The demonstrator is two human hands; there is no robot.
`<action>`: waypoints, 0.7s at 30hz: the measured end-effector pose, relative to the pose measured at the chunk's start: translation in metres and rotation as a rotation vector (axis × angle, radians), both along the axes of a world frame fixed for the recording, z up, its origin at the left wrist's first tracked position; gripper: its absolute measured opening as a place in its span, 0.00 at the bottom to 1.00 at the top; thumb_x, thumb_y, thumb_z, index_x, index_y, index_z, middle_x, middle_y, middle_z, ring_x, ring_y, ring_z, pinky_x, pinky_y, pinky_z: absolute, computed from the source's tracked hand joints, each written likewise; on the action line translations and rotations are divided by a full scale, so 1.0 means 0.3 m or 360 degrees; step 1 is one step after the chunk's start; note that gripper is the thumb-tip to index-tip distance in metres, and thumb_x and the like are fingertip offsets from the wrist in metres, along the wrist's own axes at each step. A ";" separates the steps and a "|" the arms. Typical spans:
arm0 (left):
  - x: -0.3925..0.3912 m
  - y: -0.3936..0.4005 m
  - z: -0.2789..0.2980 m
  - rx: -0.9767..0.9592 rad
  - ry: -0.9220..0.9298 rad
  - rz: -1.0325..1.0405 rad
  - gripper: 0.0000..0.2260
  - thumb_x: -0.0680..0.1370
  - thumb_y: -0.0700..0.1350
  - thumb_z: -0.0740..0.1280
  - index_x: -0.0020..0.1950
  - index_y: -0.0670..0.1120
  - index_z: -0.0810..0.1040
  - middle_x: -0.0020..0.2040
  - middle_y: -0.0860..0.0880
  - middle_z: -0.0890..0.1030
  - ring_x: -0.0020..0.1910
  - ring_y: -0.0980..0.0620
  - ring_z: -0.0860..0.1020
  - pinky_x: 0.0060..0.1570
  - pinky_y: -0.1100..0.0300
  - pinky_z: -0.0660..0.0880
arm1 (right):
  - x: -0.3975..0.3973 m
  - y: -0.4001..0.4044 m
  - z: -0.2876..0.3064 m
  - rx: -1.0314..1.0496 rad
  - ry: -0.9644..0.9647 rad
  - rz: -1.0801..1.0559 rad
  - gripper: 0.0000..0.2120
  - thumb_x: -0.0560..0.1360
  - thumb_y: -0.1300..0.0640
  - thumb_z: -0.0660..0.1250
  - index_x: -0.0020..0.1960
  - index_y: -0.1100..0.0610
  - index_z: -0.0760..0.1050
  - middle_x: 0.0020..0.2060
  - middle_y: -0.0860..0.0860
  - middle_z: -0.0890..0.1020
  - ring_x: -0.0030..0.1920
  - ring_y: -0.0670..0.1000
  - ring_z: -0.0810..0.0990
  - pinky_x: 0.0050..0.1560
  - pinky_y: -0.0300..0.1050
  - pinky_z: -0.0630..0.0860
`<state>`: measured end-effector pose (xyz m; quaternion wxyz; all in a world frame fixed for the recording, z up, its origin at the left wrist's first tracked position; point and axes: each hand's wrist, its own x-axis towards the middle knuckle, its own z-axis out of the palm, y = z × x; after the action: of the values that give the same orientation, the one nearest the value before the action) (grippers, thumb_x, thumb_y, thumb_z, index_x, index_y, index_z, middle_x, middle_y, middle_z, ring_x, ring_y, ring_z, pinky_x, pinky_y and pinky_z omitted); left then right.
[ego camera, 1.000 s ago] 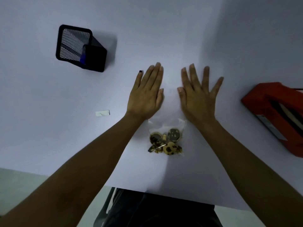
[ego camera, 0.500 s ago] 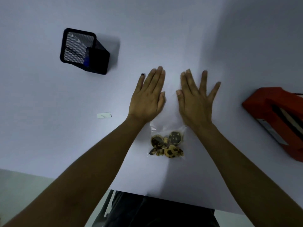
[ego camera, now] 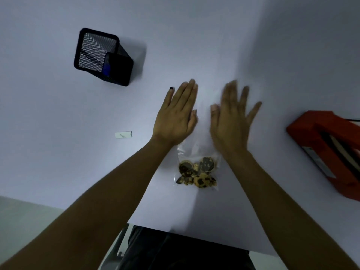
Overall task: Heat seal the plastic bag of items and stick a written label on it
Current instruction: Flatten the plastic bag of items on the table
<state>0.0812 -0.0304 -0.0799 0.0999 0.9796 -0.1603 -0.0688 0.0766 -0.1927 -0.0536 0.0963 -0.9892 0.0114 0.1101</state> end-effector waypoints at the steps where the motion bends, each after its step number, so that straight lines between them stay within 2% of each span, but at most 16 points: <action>1: 0.001 0.001 0.001 0.0000 0.0005 -0.0007 0.27 0.82 0.51 0.48 0.79 0.42 0.50 0.80 0.44 0.51 0.79 0.49 0.49 0.78 0.49 0.49 | -0.023 0.029 -0.002 0.0036 0.0018 0.0084 0.30 0.81 0.43 0.40 0.79 0.56 0.46 0.79 0.53 0.51 0.78 0.58 0.45 0.73 0.68 0.41; 4: 0.001 0.014 0.001 0.0009 0.0003 -0.0020 0.27 0.82 0.51 0.49 0.79 0.42 0.49 0.80 0.44 0.51 0.79 0.49 0.49 0.78 0.49 0.49 | -0.090 0.041 -0.032 -0.0002 0.0074 0.0271 0.30 0.82 0.42 0.43 0.78 0.56 0.49 0.78 0.54 0.53 0.78 0.59 0.47 0.73 0.69 0.44; 11: 0.002 0.014 0.000 -0.0024 -0.0005 -0.0021 0.26 0.82 0.50 0.49 0.79 0.42 0.50 0.80 0.45 0.52 0.79 0.50 0.49 0.78 0.49 0.48 | -0.141 -0.169 -0.039 -0.0127 0.0121 0.0554 0.36 0.78 0.33 0.47 0.79 0.52 0.48 0.78 0.53 0.51 0.78 0.58 0.45 0.74 0.66 0.42; 16: 0.002 0.011 0.016 -0.0003 -0.0024 -0.0036 0.26 0.83 0.49 0.50 0.79 0.42 0.49 0.80 0.43 0.51 0.79 0.45 0.48 0.78 0.47 0.49 | -0.143 -0.188 -0.031 -0.0110 0.0123 0.0574 0.37 0.77 0.31 0.48 0.79 0.52 0.48 0.79 0.52 0.51 0.78 0.57 0.46 0.75 0.63 0.44; 19: -0.020 0.012 0.048 -0.0073 -0.0103 -0.0012 0.26 0.82 0.46 0.55 0.78 0.40 0.51 0.79 0.40 0.52 0.78 0.42 0.47 0.77 0.46 0.46 | -0.147 -0.177 -0.028 -0.0114 0.0145 0.0566 0.38 0.77 0.31 0.48 0.79 0.51 0.48 0.79 0.51 0.51 0.78 0.56 0.45 0.75 0.64 0.45; 21: -0.055 0.013 0.057 -0.0114 -0.0137 -0.0149 0.26 0.82 0.46 0.56 0.78 0.39 0.52 0.78 0.39 0.54 0.78 0.43 0.49 0.77 0.46 0.48 | -0.145 -0.168 -0.028 -0.0113 0.0149 0.0567 0.37 0.77 0.31 0.47 0.79 0.51 0.48 0.79 0.51 0.51 0.78 0.56 0.45 0.75 0.64 0.45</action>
<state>0.0647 -0.0266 -0.0627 0.1247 0.9689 -0.2124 -0.0255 0.0329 -0.2431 -0.0621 0.0397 -0.9721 -0.1555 0.1709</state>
